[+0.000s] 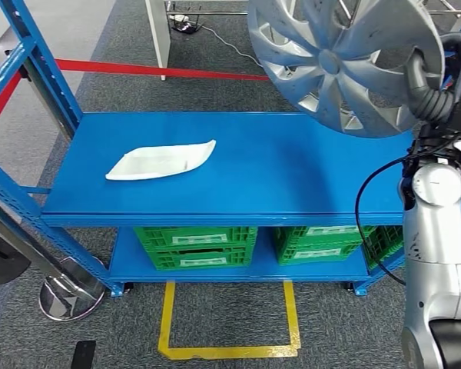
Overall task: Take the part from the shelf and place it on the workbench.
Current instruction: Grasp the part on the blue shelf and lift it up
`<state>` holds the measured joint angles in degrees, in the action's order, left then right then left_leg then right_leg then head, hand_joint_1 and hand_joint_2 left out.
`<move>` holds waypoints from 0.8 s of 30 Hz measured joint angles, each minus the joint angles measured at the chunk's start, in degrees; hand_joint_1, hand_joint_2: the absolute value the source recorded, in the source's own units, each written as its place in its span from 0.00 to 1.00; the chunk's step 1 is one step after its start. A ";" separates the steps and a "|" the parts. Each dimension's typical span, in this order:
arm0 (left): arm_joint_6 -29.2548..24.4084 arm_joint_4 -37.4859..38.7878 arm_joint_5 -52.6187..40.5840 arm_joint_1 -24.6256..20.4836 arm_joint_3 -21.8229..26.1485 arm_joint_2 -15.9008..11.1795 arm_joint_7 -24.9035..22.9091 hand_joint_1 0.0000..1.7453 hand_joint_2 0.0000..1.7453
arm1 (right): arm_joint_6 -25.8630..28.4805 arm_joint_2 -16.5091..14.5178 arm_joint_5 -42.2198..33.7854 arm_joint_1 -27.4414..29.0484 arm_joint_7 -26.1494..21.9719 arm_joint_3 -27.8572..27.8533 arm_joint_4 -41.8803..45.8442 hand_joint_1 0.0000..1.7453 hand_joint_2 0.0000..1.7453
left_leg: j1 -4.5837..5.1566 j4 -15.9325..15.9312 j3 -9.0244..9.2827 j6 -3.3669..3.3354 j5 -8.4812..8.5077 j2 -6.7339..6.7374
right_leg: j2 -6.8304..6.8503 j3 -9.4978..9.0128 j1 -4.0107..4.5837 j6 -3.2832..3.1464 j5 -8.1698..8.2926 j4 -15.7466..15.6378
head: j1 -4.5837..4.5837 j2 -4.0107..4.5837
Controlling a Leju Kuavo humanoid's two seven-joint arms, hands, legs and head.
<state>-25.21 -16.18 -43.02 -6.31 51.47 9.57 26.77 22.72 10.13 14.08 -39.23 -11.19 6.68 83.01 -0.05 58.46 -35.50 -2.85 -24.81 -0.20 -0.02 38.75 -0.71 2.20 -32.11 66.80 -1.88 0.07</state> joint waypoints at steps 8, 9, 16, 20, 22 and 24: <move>0.03 0.01 0.57 -0.05 0.85 0.21 -0.01 0.00 1.00 | -0.44 0.00 -0.95 1.46 -0.20 0.02 -0.05 1.00 1.00 | 0.20 0.28 -1.56 0.89 1.55 -0.03 | 0.06 -7.03 -0.09 0.18 2.70 -7.57 | -0.01 0.00; 0.02 0.01 0.60 -0.06 0.96 0.21 -0.02 0.00 1.00 | -0.44 0.00 -0.94 1.51 -0.25 0.02 -0.11 1.00 1.00 | 0.28 0.35 -1.75 1.20 1.86 -0.04 | -0.01 -7.57 0.01 -0.02 2.70 -8.59 | -0.01 0.00; -0.01 0.01 0.85 -0.03 1.37 0.13 -0.03 0.00 1.00 | -0.50 -0.01 -0.84 1.82 -0.37 0.15 -0.44 1.00 1.00 | -0.01 11.23 -5.80 3.41 -6.18 -0.05 | 0.26 -5.26 -0.26 -2.59 5.15 -8.89 | 0.32 -0.01; -0.01 0.01 0.88 -0.06 1.38 0.21 -0.04 0.00 1.00 | -0.49 -0.01 -0.83 2.14 -0.38 0.19 -0.57 1.00 1.00 | -0.09 14.30 -3.68 3.29 -7.24 -0.05 | 0.23 -3.33 -0.07 -2.43 6.65 -8.80 | 0.33 0.01; -0.04 0.01 0.88 -0.20 1.38 0.14 -0.04 0.00 1.00 | -0.49 -0.01 -0.79 2.19 -0.38 0.21 -0.57 1.00 1.00 | 0.09 5.87 2.01 2.44 -4.92 -0.08 | 0.18 -2.65 0.09 -2.10 7.34 -8.75 | 0.32 0.00; -0.20 0.01 0.88 -0.31 1.38 0.08 -0.03 0.00 1.00 | -0.50 -0.01 -0.76 2.10 -0.39 0.22 -0.58 1.00 1.00 | 0.39 0.25 5.30 1.74 -4.33 -0.12 | 0.24 -2.26 0.13 -1.50 8.03 -8.76 | 0.27 -0.01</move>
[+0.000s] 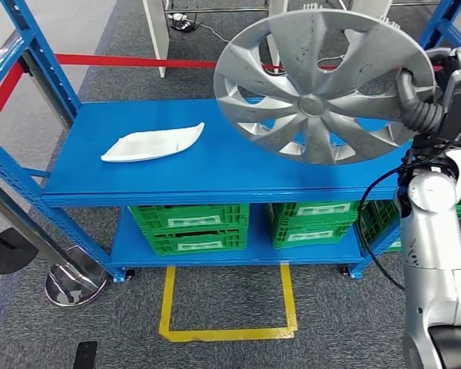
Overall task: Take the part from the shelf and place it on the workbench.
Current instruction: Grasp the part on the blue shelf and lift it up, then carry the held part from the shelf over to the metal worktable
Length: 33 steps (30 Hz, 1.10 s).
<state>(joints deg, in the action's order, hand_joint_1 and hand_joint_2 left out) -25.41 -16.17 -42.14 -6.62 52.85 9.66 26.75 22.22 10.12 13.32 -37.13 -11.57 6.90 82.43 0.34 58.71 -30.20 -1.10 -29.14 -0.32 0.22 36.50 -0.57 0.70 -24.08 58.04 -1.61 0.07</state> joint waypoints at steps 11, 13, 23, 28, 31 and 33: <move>-0.50 0.00 0.21 -0.28 0.11 0.20 0.01 0.00 1.00 | -0.40 -0.01 0.15 -0.29 0.09 0.21 -0.92 1.00 1.00 | -0.18 -1.92 -5.19 -1.67 5.46 0.38 | -0.11 3.31 -0.37 2.48 -8.50 14.96 | -0.46 0.02; -0.52 0.00 0.55 -0.26 0.26 0.19 0.10 0.00 1.00 | -0.59 -0.05 0.17 -0.38 0.17 0.34 -1.22 1.00 1.00 | -0.19 -1.55 -6.42 -1.29 6.26 0.34 | -0.08 -1.96 -0.55 2.55 -6.01 7.84 | -0.46 0.01; 0.33 0.00 2.74 0.45 2.36 -0.70 1.26 0.00 1.00 | -0.62 -4.45 1.52 -2.89 -0.14 2.02 -6.59 1.00 1.00 | -0.42 10.23 -11.78 1.86 -1.93 0.19 | 0.11 -3.93 -0.41 -1.18 -3.20 -0.87 | -0.06 0.01; 0.44 0.00 3.19 0.51 2.93 -1.02 1.41 0.00 1.00 | -0.66 -5.64 1.68 -3.56 -0.14 2.38 -8.24 1.00 1.00 | -0.50 9.87 -5.88 1.46 -0.60 0.17 | 0.14 -0.06 -0.13 -0.87 -0.56 -0.19 | -0.04 0.02; 0.54 -0.01 3.25 0.53 3.20 -1.29 1.64 0.00 1.00 | -0.67 -6.09 1.78 -4.17 -0.15 2.50 -8.78 1.00 1.00 | -0.15 -0.28 0.67 0.45 -0.40 0.13 | 0.17 1.06 0.05 -0.21 0.88 -0.10 | -0.10 0.01; 0.59 -0.01 3.28 0.65 3.29 -1.39 1.75 0.00 1.00 | -0.66 -6.34 1.79 -4.48 -0.16 2.60 -9.13 1.00 1.00 | 0.05 -1.56 0.72 0.04 -0.09 0.14 | 0.24 1.31 -0.06 0.50 1.97 -0.51 | -0.05 0.01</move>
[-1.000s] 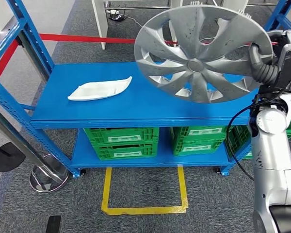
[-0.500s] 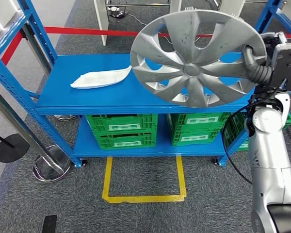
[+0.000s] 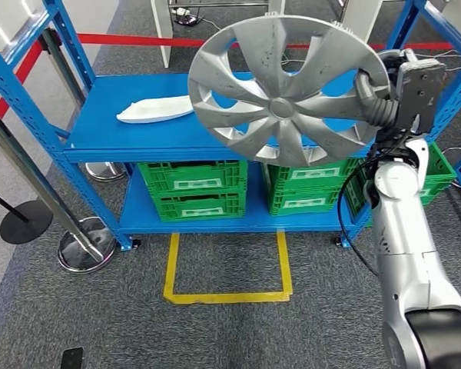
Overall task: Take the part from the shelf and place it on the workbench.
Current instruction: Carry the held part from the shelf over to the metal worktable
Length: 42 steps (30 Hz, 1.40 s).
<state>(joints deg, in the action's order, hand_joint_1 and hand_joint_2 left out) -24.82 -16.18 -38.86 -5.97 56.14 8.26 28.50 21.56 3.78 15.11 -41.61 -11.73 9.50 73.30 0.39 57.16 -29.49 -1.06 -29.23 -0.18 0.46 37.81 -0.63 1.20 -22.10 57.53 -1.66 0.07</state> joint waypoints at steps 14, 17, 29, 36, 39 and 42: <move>-0.06 0.00 -0.91 0.44 0.62 -0.10 0.17 0.00 1.00 | -0.12 0.04 0.05 -0.25 0.02 -0.10 -1.01 1.00 1.00 | -0.09 0.38 -9.61 -0.04 9.05 0.39 | -0.28 -9.94 -0.03 1.04 -9.32 -0.46 | -0.33 0.01; -0.43 0.00 -1.20 0.56 0.63 -0.04 0.10 0.00 1.00 | -0.30 0.52 -0.27 -0.12 0.15 -0.85 -1.07 1.00 1.00 | -0.21 0.63 -10.52 0.85 9.49 0.23 | -0.13 -8.77 -0.10 -0.41 -8.24 -0.83 | -0.34 0.02; -0.51 0.01 -2.13 0.46 0.67 0.22 1.46 0.00 1.00 | -2.18 2.20 -2.06 1.03 0.02 -2.33 -1.39 1.00 1.00 | -0.16 1.27 0.44 -0.02 0.01 0.10 | -0.19 -0.57 0.26 -0.67 -0.88 -0.61 | -0.21 0.00; -0.37 0.01 -2.03 0.56 0.67 0.32 1.54 0.00 1.00 | -2.39 3.33 -2.45 1.59 -0.16 -2.61 -1.42 1.00 1.00 | -0.23 -1.34 -0.64 -1.56 1.82 0.51 | -0.29 5.08 -0.07 1.32 -7.09 10.68 | -0.44 0.01; -0.36 0.01 -2.02 0.74 0.67 0.39 1.54 0.00 1.00 | -2.43 3.51 -2.46 2.19 -0.16 -2.66 -1.56 1.00 1.00 | -0.18 -1.06 -1.93 -1.48 2.67 0.50 | -0.29 5.87 -0.08 1.61 -9.05 15.96 | -0.45 0.00; -0.37 0.01 -2.04 0.73 0.67 0.47 1.54 0.00 1.00 | -2.54 3.71 -2.45 2.36 -0.27 -2.69 -1.51 1.00 1.00 | -0.10 -0.27 -2.66 -1.11 2.76 0.49 | -0.20 -1.77 -0.07 1.42 -5.52 4.65 | -0.45 0.01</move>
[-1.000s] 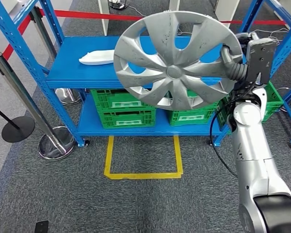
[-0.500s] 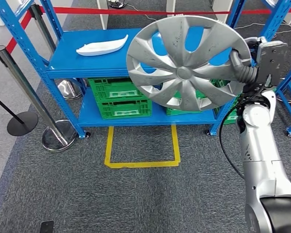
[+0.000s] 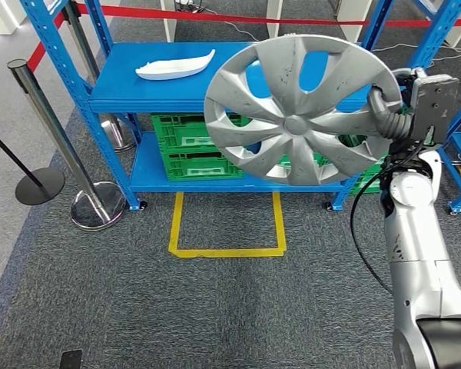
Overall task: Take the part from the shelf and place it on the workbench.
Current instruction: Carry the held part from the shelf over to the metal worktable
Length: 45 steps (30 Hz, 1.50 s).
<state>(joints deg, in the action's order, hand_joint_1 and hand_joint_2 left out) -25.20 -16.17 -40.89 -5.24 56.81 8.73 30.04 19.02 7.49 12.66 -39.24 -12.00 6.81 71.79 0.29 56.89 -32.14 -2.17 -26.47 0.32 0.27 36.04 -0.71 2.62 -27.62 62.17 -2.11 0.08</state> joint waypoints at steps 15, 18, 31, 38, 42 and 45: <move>-0.01 0.00 -0.11 0.29 0.05 -0.22 0.31 0.00 1.00 | 0.98 0.55 2.66 1.77 -0.75 -0.37 1.21 1.00 1.00 | -0.23 8.45 -3.45 1.88 -2.31 -0.25 | -0.35 -2.14 -0.01 -2.75 1.33 -4.68 | 0.39 0.00; 0.01 0.00 -0.31 0.25 0.10 -0.35 0.37 0.00 1.00 | 1.12 0.63 2.84 1.75 -0.76 -0.57 1.50 1.00 1.00 | 0.07 1.50 -0.64 0.97 -0.26 -0.37 | -0.37 -1.54 0.17 -2.04 1.67 -4.61 | 0.35 0.00; 0.00 0.00 -1.15 0.41 0.21 -0.41 0.14 0.00 1.00 | 1.30 1.22 3.40 3.05 -0.60 -1.33 2.16 1.00 1.00 | -0.25 0.65 -1.22 0.32 0.54 -0.53 | -0.28 0.43 -0.12 0.10 0.23 0.11 | 0.15 0.01; -0.10 0.00 -1.62 0.44 0.26 -0.51 -0.27 0.00 1.00 | 1.45 1.38 3.60 3.31 -0.58 -1.81 2.32 1.00 1.00 | -0.08 4.18 -3.30 2.11 -1.62 -0.66 | -0.29 -1.80 -0.37 -2.02 1.01 -4.36 | 0.40 0.01; -0.14 0.00 -1.74 0.43 0.26 -0.45 -0.31 0.00 1.00 | 1.43 1.38 3.58 3.34 -0.58 -2.06 2.37 1.00 1.00 | -0.46 16.40 -8.59 2.79 -6.83 -0.57 | -0.10 -1.81 -0.31 -2.47 1.03 -4.34 | 0.56 0.00; -0.16 0.00 -1.77 0.43 0.28 -0.48 -0.36 0.00 1.00 | 1.40 1.38 3.56 3.39 -0.57 -2.14 2.37 1.00 1.00 | -0.38 11.50 -6.36 2.12 -2.48 -0.57 | -0.12 -1.91 -0.15 -2.46 1.02 -4.31 | 0.58 -0.01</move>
<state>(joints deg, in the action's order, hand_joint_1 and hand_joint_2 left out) -25.35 -16.17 -42.66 -4.81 57.08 8.26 29.68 20.41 8.87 16.22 -35.85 -12.57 4.67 74.17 -0.09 68.38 -38.50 -0.05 -28.95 -0.25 0.14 34.13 -0.86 0.16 -26.60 57.87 -1.54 0.07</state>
